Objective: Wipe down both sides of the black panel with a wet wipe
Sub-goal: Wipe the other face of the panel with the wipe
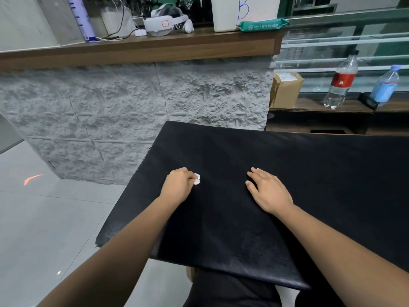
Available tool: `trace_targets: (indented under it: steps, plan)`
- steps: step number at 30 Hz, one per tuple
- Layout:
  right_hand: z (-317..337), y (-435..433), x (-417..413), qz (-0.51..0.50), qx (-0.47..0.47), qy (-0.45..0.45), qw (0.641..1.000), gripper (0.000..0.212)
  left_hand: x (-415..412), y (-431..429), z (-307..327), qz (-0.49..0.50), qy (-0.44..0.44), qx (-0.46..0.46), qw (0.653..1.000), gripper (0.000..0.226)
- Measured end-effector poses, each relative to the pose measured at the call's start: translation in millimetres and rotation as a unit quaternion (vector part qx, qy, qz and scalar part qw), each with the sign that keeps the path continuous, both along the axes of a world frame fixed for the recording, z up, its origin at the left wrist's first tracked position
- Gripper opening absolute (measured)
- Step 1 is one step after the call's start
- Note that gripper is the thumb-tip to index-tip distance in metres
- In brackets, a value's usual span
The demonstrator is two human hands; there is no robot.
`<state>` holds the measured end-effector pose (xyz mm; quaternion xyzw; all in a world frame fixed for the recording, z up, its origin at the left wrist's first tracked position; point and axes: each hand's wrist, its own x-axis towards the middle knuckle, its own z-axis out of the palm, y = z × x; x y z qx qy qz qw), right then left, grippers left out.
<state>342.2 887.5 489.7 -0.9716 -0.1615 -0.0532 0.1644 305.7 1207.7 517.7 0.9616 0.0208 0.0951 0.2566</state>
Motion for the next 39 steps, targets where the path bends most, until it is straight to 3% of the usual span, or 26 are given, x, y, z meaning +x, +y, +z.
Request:
trace_targets:
  steps: [12,21,32,39]
  plan:
    - [-5,-1,3,0.002,0.003,-0.01,1.0,0.057,14,60,4,0.108,-0.018,0.019,0.994,0.016]
    - [-7,0,3,-0.007,-0.001,-0.015,1.0,0.058,30,34,-1,0.2,-0.016,0.024,0.979,0.019]
    - [-6,1,2,-0.008,0.0,-0.012,1.0,0.057,45,-38,-5,0.114,-0.017,0.038,0.993,0.022]
    - [-5,0,1,-0.004,-0.002,-0.011,1.0,0.057,47,-24,-1,0.036,-0.002,0.033,0.999,0.028]
